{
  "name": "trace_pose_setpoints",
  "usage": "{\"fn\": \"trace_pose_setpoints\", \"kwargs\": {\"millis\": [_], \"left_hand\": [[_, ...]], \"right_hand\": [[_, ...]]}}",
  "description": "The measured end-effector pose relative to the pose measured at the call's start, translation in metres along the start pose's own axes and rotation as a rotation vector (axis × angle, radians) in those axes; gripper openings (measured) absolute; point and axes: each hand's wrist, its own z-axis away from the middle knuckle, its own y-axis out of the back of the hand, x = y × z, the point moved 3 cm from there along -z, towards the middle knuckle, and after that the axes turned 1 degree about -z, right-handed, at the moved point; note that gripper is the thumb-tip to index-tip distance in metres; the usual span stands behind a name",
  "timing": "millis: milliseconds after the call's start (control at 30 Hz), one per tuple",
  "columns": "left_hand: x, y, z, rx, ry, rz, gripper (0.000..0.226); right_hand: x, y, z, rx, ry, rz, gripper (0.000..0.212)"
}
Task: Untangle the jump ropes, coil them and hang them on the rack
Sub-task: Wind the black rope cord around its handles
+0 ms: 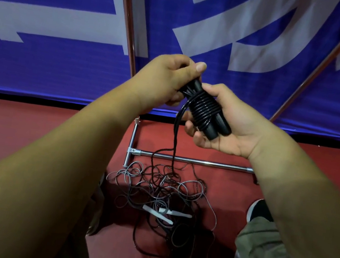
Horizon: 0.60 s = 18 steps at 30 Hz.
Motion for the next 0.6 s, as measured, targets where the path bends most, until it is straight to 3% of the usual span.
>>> {"fn": "trace_pose_setpoints", "kwargs": {"millis": [200, 333, 400, 500, 533, 600], "left_hand": [[0.004, -0.003, 0.002, -0.024, -0.009, -0.039, 0.043], [0.003, -0.004, 0.002, 0.059, 0.014, -0.023, 0.047], [-0.002, -0.007, 0.0, 0.058, 0.116, 0.078, 0.058], [-0.024, -0.012, -0.001, -0.132, 0.503, 0.389, 0.109], [-0.029, -0.013, 0.002, -0.248, 0.604, 0.4, 0.124], [-0.033, -0.017, 0.008, -0.488, 0.631, 0.25, 0.129]], "right_hand": [[0.003, 0.003, 0.001, -0.107, -0.047, -0.094, 0.038], [0.0, 0.001, -0.006, -0.056, 0.027, -0.039, 0.034], [-0.005, 0.004, -0.007, 0.01, 0.069, 0.003, 0.034], [-0.012, 0.012, -0.007, 0.142, 0.141, 0.066, 0.034], [-0.015, 0.016, -0.007, 0.188, 0.169, 0.096, 0.033], [-0.017, 0.02, -0.007, 0.264, 0.214, 0.142, 0.03]]}}
